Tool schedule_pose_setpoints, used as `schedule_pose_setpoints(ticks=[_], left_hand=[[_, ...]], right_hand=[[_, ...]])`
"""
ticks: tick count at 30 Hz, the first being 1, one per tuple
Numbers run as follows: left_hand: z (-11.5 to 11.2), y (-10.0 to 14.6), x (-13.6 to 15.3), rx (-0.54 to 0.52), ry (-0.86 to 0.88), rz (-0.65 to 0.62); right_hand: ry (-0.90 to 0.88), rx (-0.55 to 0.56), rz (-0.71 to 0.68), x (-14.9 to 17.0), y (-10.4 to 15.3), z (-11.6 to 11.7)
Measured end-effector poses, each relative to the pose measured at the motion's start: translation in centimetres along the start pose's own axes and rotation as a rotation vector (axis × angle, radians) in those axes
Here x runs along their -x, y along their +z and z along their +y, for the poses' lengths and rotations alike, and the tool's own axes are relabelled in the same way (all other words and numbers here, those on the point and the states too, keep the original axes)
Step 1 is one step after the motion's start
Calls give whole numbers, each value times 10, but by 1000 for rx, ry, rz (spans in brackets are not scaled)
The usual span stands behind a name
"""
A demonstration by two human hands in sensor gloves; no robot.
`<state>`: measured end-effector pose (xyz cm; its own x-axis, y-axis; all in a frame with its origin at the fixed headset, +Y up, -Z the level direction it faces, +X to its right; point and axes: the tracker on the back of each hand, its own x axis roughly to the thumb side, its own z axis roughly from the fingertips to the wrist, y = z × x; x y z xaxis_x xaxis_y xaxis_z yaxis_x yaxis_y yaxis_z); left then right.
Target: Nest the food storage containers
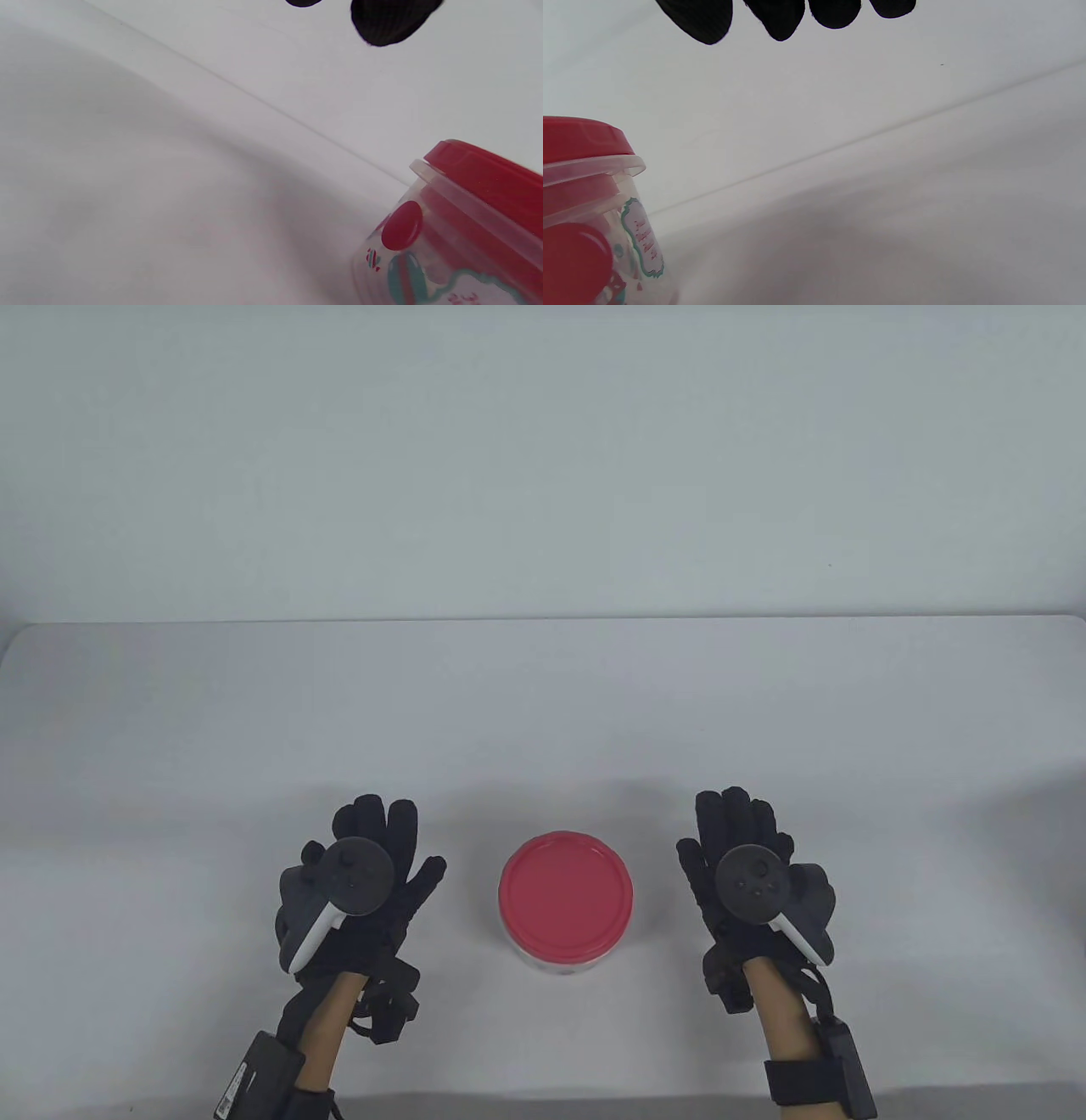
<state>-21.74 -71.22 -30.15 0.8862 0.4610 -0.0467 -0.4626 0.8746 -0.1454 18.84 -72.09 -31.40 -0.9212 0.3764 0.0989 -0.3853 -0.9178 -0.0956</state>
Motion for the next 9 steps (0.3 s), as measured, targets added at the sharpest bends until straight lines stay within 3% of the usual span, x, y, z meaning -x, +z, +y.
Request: schedule_pose_setpoints(ticks=[9], left_hand=[[0, 0, 0, -5, -15, 20]], right_hand=[[-10, -3, 12, 1, 1, 0]])
